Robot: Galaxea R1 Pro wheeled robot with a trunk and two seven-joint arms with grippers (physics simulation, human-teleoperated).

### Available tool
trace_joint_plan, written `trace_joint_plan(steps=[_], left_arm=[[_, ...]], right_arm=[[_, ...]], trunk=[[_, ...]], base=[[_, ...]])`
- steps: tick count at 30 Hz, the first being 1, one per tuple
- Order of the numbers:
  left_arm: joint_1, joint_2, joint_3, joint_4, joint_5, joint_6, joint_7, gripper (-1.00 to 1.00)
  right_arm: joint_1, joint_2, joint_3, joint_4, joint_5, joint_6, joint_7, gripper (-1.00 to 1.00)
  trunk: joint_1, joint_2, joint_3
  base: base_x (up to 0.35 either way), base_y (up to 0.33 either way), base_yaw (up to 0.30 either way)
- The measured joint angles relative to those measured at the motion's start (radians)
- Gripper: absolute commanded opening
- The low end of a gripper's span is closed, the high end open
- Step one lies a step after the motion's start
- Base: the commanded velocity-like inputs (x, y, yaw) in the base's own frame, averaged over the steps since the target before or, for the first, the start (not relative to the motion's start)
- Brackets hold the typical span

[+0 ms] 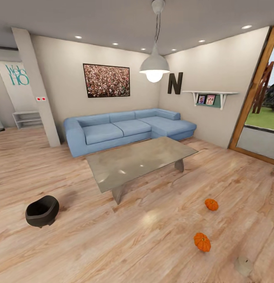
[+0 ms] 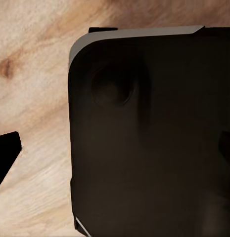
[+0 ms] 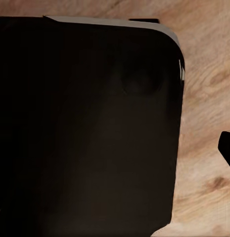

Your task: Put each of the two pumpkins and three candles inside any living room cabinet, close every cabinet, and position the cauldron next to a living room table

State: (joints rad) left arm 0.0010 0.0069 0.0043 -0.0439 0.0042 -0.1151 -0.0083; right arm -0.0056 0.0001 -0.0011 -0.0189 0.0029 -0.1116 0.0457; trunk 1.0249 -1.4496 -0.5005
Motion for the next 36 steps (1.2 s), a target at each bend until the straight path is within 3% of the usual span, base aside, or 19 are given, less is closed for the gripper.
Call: trace_joint_plan(steps=[7,36], left_arm=[[0.000,0.001,0.000,0.000,0.000,-0.001,0.000,1.00],[0.000,0.000,-0.001,0.000,-0.001,0.000,0.000,1.00]], right_arm=[[0.000,0.000,0.000,0.000,0.000,0.000,0.001,1.00],[0.000,-0.001,-0.001,0.000,0.000,0.000,0.001,1.00]], trunk=[[0.000,0.000,-0.003],[0.000,0.000,-0.015]], base=[[0.009,0.186,-0.263],[0.000,0.021,-0.273]])
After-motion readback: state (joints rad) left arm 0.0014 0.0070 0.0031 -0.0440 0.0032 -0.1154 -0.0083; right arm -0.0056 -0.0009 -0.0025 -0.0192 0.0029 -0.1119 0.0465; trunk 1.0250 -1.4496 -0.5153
